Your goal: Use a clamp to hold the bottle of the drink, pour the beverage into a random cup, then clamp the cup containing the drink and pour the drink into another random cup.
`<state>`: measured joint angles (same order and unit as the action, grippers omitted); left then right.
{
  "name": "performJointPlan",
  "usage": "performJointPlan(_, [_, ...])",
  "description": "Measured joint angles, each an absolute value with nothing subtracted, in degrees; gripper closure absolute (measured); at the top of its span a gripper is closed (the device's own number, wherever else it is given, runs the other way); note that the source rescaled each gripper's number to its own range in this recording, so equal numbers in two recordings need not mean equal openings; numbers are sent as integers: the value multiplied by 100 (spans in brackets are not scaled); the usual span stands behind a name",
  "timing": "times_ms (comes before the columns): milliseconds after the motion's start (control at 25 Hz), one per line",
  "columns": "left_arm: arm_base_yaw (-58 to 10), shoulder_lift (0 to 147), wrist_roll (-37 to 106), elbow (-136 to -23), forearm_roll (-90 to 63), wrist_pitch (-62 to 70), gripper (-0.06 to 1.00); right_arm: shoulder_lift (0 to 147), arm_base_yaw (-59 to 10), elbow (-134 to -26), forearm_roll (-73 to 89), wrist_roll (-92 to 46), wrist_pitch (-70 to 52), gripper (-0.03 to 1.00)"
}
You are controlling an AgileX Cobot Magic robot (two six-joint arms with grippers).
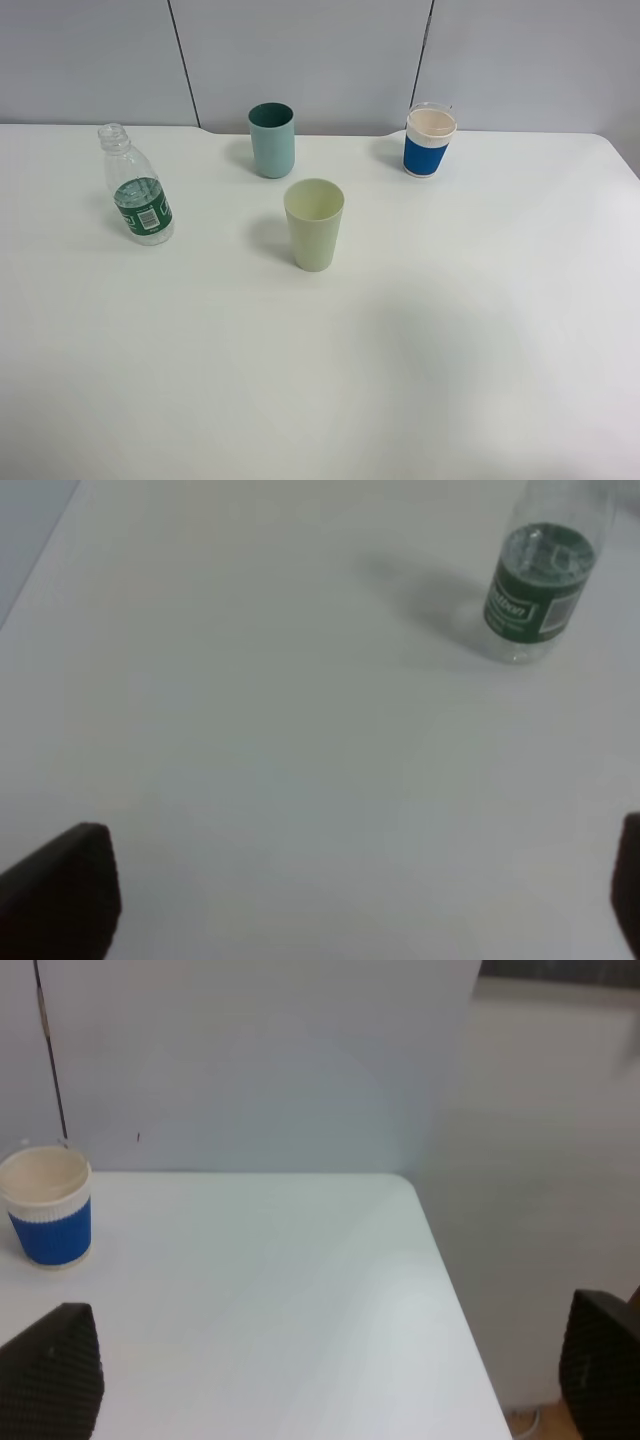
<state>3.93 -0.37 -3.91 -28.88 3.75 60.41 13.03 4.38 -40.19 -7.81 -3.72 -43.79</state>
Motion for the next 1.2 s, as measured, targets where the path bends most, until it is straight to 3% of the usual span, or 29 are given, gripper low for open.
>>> performJointPlan(320, [393, -37, -391, -2888, 375, 6041, -6, 127, 438, -4024, -781, -372, -5495, 22])
performJointPlan(600, [393, -37, -391, -2888, 375, 6036, -6, -17, 438, -3894, -774, -372, -6601, 22])
performJointPlan(840, [393, -37, -391, -2888, 375, 6036, -6, -17, 438, -3125, -206, -382, -6678, 22])
performJointPlan(1200, [393, -37, -391, -2888, 375, 6036, -6, -17, 438, -3077, 0, -273, -6286, 22])
